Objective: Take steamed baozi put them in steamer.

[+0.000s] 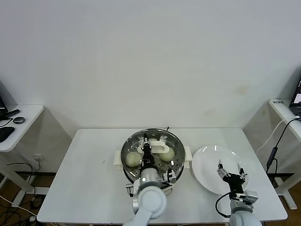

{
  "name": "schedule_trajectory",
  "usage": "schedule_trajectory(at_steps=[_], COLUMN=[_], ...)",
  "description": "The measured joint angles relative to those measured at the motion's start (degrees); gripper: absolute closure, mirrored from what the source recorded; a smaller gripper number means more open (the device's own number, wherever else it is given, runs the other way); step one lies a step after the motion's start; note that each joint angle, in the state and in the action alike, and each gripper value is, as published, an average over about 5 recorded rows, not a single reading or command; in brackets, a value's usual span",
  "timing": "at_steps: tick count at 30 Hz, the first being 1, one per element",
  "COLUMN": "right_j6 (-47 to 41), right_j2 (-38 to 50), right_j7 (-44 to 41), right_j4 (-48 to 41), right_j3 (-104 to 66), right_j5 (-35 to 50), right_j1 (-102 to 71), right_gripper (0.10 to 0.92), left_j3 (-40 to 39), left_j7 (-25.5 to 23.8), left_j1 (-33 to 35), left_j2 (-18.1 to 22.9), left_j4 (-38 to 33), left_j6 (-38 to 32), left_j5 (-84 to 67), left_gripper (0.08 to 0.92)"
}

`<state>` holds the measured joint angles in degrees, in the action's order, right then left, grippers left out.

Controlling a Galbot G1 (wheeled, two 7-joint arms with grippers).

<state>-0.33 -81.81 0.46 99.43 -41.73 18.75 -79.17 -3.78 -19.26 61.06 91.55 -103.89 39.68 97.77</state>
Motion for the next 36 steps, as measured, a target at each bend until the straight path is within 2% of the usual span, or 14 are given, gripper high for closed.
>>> schedule_trajectory(at_steps=[14,23,33,36], right_j6=[0.1,-0.1,-1.2,-1.7], right_j2=[-0.2,-0.3,-0.3,-0.1], right_j7=[0.0,0.0,-0.1,-0.3], right_j4=[-0.1,0.0,0.5,0.8], right_j3=[0.2,0.2,0.0,-0.3], right_j5=[-0.2,-0.2,0.4,0.1], right_j1=[0.1,0.1,-0.5,-0.9], right_gripper=[0.203,0.203,0.203,0.203], left_j3=[-0.1,-1.6,-1.7,-1.1], left_j7=[0.1,1.2,0.1,-1.1], left_j1=[0.5,2.6,7.7,9.4], left_j2=[-0.3,-2.4,-6.3,-7.7], left_j4=[0.0,-4.1,-15.0,-18.8], left_j6=[-0.1,-1.8,-2.7,-2.8], left_j5=[0.4,-4.2,-10.3,-11.9], left_gripper=[0.802,0.563,0.269,0.203])
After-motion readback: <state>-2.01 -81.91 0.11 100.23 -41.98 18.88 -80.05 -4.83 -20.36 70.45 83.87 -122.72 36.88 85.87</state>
